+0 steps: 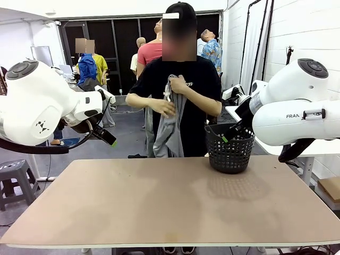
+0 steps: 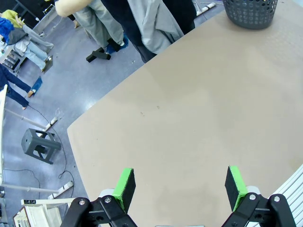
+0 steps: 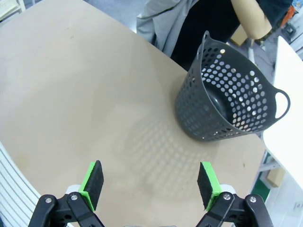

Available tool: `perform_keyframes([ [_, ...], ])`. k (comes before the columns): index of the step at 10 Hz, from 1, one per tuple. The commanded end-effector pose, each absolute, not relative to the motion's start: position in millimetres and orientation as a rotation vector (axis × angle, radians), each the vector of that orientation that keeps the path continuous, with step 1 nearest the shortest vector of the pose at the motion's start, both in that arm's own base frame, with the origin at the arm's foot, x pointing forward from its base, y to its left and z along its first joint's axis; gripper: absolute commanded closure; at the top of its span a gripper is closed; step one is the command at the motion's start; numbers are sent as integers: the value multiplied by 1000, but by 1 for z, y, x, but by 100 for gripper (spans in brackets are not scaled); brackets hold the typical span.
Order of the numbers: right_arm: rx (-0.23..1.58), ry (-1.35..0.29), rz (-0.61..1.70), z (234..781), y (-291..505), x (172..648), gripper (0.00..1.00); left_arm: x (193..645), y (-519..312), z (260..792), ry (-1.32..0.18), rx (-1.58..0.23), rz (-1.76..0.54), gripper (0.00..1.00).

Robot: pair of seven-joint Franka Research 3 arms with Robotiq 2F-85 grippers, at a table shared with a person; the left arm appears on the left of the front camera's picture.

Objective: Fold the training pants.
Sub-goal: Grab both ends of the Training pants handed by a person.

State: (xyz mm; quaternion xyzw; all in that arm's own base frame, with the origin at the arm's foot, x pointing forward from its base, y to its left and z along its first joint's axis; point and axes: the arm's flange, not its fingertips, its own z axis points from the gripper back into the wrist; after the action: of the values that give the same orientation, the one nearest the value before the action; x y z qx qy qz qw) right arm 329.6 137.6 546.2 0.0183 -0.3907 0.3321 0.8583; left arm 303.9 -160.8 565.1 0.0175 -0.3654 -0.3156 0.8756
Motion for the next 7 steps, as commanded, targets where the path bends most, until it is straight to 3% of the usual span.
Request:
perform_keyframes([
  [1, 38, -820, 699, 546, 138, 330, 0, 304, -161, 566, -766, 40, -661, 0],
  [7, 38, -820, 699, 546, 138, 330, 0, 304, -161, 566, -766, 40, -661, 0],
])
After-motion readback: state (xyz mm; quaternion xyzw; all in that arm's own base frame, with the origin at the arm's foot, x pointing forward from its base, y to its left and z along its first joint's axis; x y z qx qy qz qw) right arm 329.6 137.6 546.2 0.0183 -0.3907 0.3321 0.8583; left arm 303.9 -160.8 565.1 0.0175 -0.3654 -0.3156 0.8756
